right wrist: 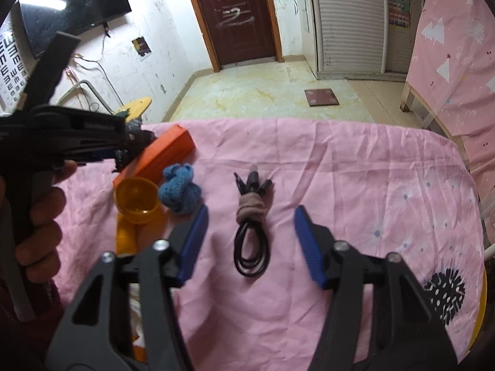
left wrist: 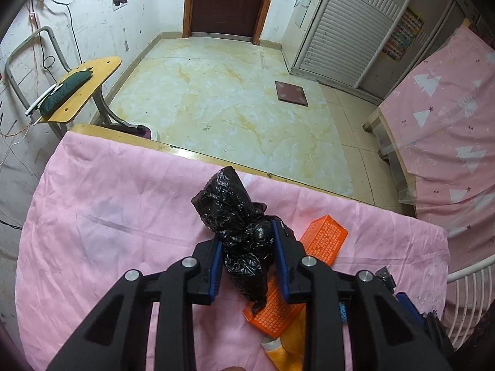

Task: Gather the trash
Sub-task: 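Grasp the black plastic bag with the left gripper while the right grasps the black cable, then carry the bag and cable to the yellow bin and open both grippers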

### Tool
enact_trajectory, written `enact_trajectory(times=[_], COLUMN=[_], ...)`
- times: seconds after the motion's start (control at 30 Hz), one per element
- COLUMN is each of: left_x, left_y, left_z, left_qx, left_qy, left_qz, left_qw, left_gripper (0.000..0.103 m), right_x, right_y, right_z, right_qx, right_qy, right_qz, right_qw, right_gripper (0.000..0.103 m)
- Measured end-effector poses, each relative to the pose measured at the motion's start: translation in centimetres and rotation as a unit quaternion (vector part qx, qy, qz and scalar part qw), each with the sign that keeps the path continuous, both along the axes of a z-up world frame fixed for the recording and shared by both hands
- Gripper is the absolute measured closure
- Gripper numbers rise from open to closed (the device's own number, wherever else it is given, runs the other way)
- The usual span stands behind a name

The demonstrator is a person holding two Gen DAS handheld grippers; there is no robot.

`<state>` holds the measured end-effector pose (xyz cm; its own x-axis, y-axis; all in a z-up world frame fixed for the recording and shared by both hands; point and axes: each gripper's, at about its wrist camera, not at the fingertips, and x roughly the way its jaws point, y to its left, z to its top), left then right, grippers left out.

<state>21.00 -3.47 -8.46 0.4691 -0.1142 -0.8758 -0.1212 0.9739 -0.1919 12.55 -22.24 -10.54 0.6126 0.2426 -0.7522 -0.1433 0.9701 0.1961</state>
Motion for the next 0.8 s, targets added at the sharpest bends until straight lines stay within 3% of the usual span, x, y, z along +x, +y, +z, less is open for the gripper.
enact_trajectory(times=[0.1, 0.17, 0.2, 0.3, 0.47, 0.8], left_x=[-0.4, -0.9, -1.2, -2.0, -3.7, -6.9], left_y=[0.5, 0.9, 1.1, 1.7, 2.3, 1.6], left_z=[0.6, 1.2, 1.5, 2.6, 4.3, 8.1], left_qx=[-0.002, -0.003, -0.003, -0.003, 0.003, 0.014], left_qy=[-0.006, -0.011, -0.014, -0.024, -0.041, -0.077], left_qz=[0.005, 0.005, 0.006, 0.01, 0.012, 0.007], left_qw=[1.0, 0.9999, 0.9999, 0.9997, 0.9991, 0.9969], left_gripper=[0.082, 0.081, 0.082, 0.081, 0.081, 0.081], right_x=[0.2, 0.3, 0.4, 0.2, -1.1, -3.7], right_y=[-0.1, 0.0, 0.0, -0.2, -0.8, -3.9], right_z=[-0.1, -0.2, -0.2, 0.0, 1.5, 4.8], right_qx=[-0.006, -0.009, -0.007, -0.002, -0.023, 0.018], right_qy=[0.001, 0.001, 0.002, -0.005, -0.056, -0.112], right_qz=[-0.004, -0.009, -0.007, -0.008, -0.032, -0.081], right_qw=[1.0, 1.0, 1.0, 1.0, 0.998, 0.99], right_gripper=[0.063, 0.081, 0.086, 0.087, 0.087, 0.087])
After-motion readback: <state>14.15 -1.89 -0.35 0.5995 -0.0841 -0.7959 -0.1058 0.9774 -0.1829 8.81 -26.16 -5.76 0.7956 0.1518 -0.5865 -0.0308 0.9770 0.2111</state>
